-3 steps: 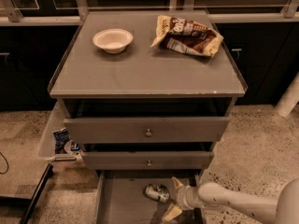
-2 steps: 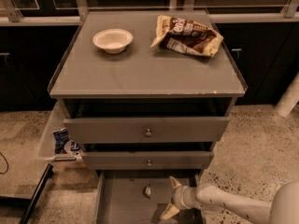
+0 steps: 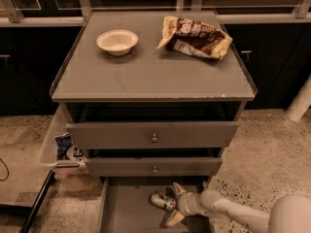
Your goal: Pick 7up can from bottom drawer and place on counter
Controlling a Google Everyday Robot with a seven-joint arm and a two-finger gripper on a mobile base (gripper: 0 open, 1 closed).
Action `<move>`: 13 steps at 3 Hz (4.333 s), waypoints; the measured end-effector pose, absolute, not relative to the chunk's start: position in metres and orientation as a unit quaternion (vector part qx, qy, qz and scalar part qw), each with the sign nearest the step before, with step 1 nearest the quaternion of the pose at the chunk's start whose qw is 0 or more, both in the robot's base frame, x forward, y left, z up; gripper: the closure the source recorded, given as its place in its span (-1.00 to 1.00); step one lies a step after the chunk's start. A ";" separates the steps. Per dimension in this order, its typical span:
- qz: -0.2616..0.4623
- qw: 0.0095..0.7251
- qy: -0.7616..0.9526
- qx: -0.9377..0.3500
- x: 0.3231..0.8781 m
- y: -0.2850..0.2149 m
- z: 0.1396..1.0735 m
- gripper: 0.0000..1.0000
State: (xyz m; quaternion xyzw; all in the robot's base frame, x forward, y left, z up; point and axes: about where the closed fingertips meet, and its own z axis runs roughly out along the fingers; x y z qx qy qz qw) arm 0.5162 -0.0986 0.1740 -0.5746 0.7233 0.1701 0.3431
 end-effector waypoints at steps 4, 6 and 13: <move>0.211 0.341 0.714 -0.574 0.529 -0.078 0.137 -0.62; 0.211 0.341 0.714 -0.574 0.529 -0.078 0.137 0.31; 0.186 0.418 0.665 -0.590 0.469 -0.123 0.333 1.00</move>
Offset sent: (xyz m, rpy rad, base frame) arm 0.0194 0.0197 -0.0397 0.0484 0.0238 0.0522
